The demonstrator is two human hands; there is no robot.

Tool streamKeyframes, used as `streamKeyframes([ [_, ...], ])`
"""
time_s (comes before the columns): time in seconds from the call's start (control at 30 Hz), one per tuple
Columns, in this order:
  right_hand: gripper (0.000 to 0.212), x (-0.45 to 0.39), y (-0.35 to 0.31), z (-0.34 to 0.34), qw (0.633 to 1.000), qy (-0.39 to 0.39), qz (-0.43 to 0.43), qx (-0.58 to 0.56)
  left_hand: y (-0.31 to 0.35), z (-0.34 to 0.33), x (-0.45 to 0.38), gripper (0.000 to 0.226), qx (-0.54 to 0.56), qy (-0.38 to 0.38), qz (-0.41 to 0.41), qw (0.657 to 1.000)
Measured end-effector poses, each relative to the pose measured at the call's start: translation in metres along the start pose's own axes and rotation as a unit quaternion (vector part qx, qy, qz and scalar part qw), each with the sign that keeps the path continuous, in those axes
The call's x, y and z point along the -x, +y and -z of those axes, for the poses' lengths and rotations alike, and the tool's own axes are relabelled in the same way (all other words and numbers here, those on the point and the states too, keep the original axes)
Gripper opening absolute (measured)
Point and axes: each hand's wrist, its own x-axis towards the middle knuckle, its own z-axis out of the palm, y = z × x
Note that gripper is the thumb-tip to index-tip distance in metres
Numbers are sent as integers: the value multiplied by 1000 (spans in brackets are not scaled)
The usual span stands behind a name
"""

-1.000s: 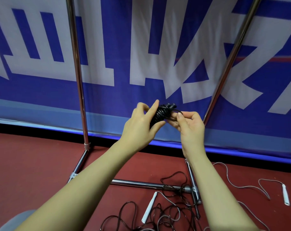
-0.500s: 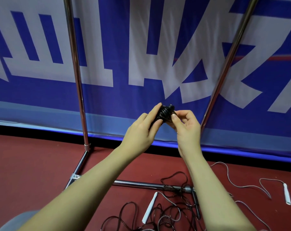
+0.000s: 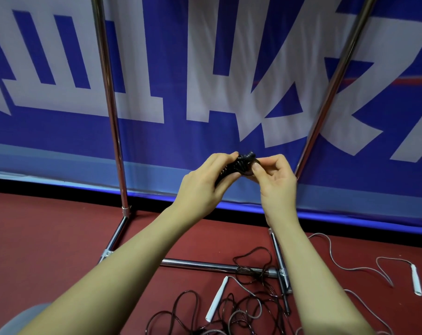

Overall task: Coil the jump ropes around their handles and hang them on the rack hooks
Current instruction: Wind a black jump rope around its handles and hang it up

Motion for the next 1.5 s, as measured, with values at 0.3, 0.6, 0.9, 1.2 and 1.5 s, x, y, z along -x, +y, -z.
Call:
streamKeyframes([
  [0.3,21,1,3,-1,999,11,-34,-13,1,0,2,28,-36,0,10,999],
  [0.6,8,-3,5,7,996,17,-82,-29,8,5,-1,29,-77,-59,11,995],
  [0.9,8,-3,7,5,994,37,-83,-59,9,-10,-2,42,-184,-13,-83,979],
  [1.2,4,-3,6,2,991,24,-95,-90,14,-11,0,35,-124,-21,-25,992],
  [1.5,27,-2,6,7,971,-85,-120,-187,10,1,-1,13,-53,-8,27,998],
])
